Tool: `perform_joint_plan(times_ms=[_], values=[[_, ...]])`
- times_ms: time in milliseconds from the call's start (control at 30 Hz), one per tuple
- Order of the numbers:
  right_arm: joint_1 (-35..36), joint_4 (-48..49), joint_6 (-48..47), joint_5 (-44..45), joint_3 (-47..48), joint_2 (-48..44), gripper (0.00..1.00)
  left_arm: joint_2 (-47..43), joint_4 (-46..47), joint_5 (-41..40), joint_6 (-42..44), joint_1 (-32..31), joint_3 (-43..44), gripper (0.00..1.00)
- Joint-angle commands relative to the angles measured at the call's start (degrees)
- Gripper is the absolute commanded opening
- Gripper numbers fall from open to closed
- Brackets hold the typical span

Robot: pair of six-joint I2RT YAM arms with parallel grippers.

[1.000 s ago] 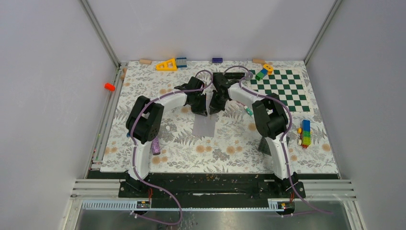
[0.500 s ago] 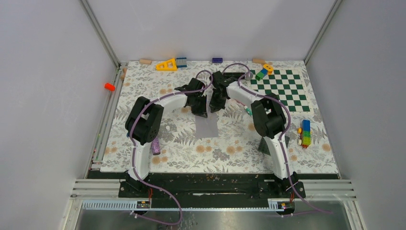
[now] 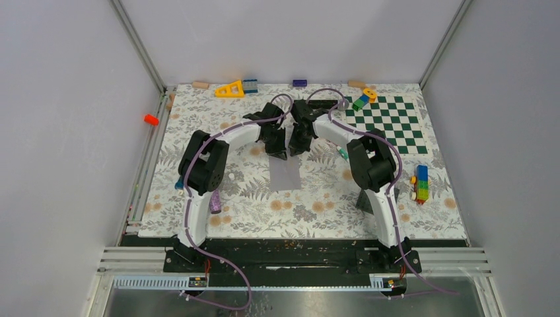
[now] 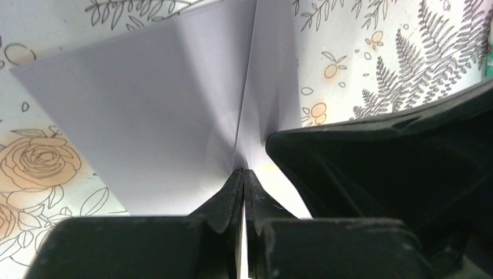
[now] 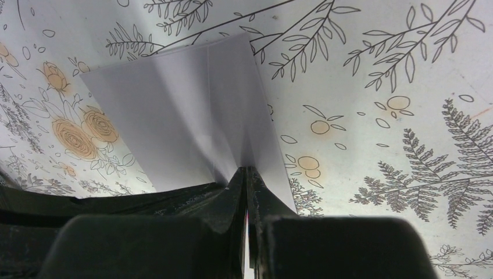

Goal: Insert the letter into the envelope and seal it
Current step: Seal the envelope flap at the center of the board.

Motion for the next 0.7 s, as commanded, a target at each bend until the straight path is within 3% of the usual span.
perform_joint_plan(times_ms=[0, 667], values=[[2.4, -2.2, -1.2, -1.1, -0.8, 0.1, 0.0, 3.5, -0.1, -1.3, -0.6, 0.2, 3.0, 0.0], [2.8, -2.2, -2.5, -1.5, -0.8, 0.0, 0.0, 8.7, -4.3, -8.6, -2.9, 0.2, 12.5, 0.0]])
